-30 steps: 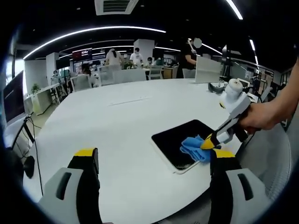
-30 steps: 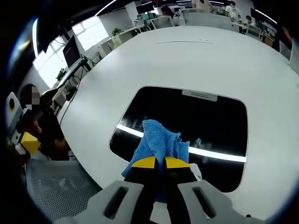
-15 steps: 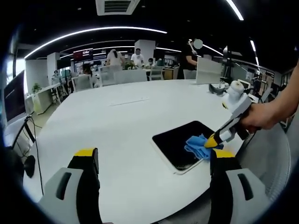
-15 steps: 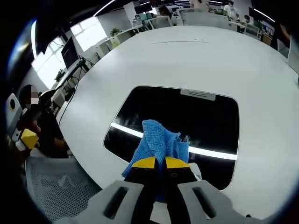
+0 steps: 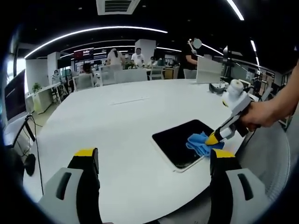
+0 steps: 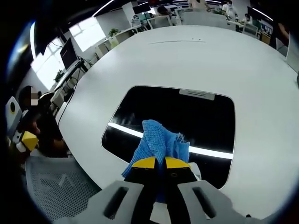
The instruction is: Wipe the mirror surface with the cleaning cloth until all visible marks leave the cleaned area.
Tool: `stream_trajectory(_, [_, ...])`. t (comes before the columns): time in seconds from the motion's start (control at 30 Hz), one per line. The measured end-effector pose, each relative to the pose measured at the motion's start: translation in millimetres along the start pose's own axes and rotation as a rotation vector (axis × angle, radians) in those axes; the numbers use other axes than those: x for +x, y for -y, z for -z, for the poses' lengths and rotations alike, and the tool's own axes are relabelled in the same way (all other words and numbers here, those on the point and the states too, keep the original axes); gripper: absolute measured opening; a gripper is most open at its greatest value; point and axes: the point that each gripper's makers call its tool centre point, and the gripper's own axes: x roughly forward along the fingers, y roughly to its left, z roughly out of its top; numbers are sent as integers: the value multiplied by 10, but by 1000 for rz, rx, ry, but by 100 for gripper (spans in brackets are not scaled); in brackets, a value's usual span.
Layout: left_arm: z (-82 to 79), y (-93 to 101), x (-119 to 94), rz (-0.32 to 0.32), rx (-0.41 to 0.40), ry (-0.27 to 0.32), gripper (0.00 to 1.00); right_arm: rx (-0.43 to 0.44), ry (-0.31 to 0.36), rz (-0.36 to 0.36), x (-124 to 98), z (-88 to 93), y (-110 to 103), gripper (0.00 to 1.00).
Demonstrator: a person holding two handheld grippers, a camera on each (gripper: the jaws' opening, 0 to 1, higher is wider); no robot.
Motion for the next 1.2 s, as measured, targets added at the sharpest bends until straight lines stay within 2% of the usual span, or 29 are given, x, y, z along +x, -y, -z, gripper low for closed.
stream_trajectory(0.13, [31, -60, -34, -13, -2, -10, 98, 0, 1, 4, 18, -26, 4, 0])
stream_trajectory(0.5, [98, -25, -62, 5, -3, -23, 99, 3, 6, 18, 80, -135, 42, 0])
stream_trajectory(1.2, [86, -14, -58, 14, 1, -24, 98, -14, 11, 21, 208, -375, 102, 0])
